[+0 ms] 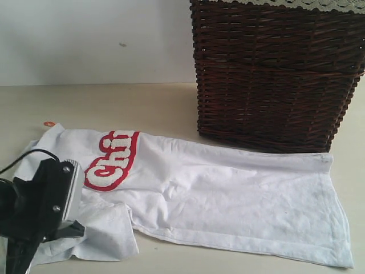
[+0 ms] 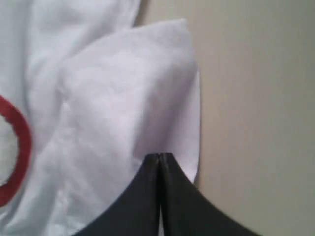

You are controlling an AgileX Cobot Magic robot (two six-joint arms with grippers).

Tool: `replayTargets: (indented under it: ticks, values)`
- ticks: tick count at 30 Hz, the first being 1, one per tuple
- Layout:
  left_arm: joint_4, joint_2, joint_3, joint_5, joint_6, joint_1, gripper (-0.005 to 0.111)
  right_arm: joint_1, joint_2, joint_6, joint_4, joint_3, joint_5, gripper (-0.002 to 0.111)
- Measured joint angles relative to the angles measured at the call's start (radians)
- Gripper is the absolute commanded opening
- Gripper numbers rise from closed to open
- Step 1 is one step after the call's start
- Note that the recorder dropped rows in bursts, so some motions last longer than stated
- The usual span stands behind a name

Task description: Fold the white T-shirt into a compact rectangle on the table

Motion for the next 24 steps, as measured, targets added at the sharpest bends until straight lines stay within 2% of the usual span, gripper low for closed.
replayTargets:
  ticks: [2,6,11,13,19,21,24]
  values:
    - [0.002,-0.098,-0.008,0.085,-0.006,0.043,0.0,0.0,0.0,0.0,0.0,0.0,0.0,0.047]
    - [0.002,-0.125,-0.046,0.216,-0.063,0.101,0.0,0.0,0.0,0.0,0.0,0.0,0.0,0.047]
    - [0.008,-0.113,-0.052,0.277,-0.124,0.113,0.001,0.0,0.0,0.0,0.0,0.0,0.0,0.047]
    - [0.008,-0.09,-0.052,0.267,-0.138,0.113,0.008,0.0,0.0,0.0,0.0,0.0,0.0,0.047]
    - [0.01,-0.003,-0.052,0.184,-0.184,0.116,0.047,0.0,0.0,0.0,0.0,0.0,0.0,0.047]
    - [0.01,0.02,-0.052,0.171,-0.189,0.116,0.05,0.0,0.0,0.0,0.0,0.0,0.0,0.047]
    - [0.01,0.041,-0.036,0.138,-0.207,0.116,0.043,0.0,0.0,0.0,0.0,0.0,0.0,0.047]
